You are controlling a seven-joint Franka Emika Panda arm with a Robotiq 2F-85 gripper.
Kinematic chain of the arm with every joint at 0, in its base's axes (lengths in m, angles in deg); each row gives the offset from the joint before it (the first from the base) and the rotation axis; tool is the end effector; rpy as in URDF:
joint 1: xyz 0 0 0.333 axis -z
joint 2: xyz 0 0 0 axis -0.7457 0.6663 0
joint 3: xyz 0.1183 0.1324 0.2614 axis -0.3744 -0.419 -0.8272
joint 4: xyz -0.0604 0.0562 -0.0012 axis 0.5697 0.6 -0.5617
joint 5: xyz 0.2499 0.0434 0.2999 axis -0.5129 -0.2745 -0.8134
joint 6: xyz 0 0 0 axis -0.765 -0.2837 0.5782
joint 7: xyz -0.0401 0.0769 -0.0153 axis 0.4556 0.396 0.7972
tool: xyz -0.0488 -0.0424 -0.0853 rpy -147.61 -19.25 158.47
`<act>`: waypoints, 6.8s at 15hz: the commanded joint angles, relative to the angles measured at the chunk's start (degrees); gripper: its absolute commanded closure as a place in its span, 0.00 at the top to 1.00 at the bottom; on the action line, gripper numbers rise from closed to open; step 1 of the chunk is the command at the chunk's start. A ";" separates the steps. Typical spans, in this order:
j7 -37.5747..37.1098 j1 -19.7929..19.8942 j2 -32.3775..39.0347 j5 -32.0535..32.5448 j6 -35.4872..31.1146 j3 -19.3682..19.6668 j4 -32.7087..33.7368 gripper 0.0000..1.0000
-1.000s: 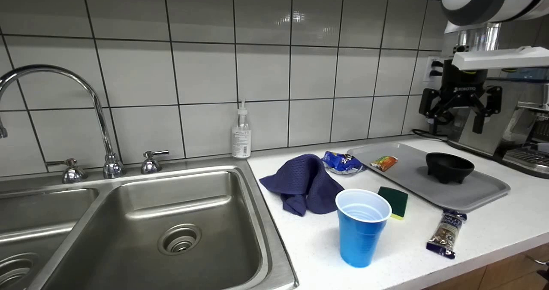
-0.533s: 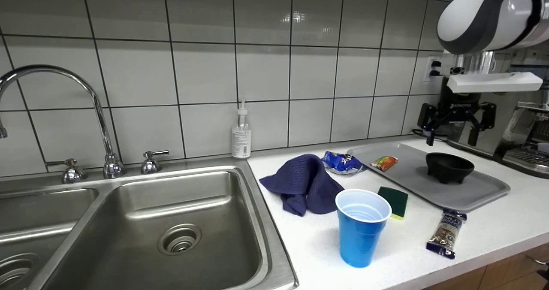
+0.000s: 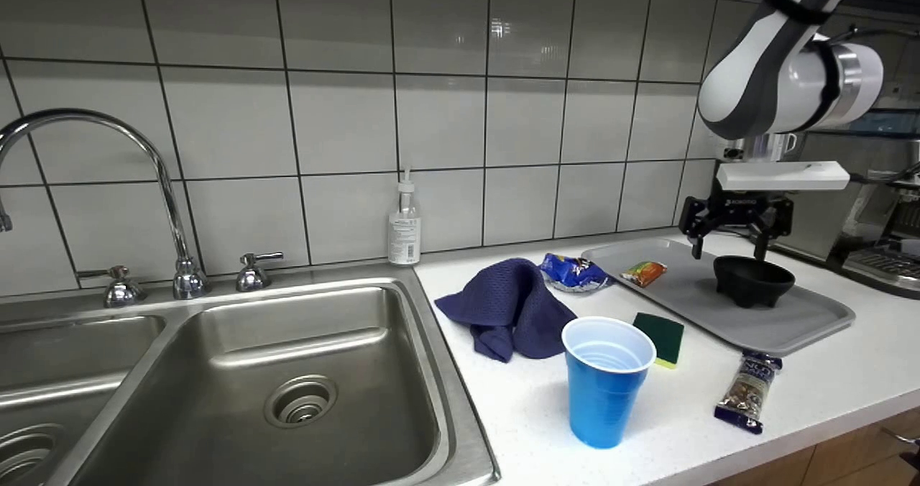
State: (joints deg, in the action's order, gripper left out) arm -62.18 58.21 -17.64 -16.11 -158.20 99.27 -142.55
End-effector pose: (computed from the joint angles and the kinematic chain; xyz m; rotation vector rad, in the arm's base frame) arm 0.5039 -0.1893 0.2324 2.9465 -0.7335 0.0689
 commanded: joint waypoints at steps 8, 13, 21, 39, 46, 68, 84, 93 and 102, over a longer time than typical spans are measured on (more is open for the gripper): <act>0.70 0.72 14.44 -5.78 0.88 1.33 15.55 1.00; 0.20 0.95 17.31 -5.88 0.92 2.89 18.56 1.00; 0.04 0.87 18.33 -5.58 0.95 4.07 19.62 1.00; -0.28 0.61 18.10 -5.03 0.36 5.45 19.52 0.02; 0.45 0.51 14.57 -4.02 1.79 6.93 17.45 0.02; -2.75 3.80 13.41 -2.69 3.91 13.97 15.44 0.02; -6.52 6.40 18.04 -3.79 4.38 15.76 17.23 0.02; -6.66 6.55 18.05 -4.16 4.79 15.60 17.88 0.47; -5.71 5.97 15.15 -4.12 4.22 14.82 17.12 1.00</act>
State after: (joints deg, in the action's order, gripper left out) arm -67.83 64.18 0.04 -20.27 -155.21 114.90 -124.93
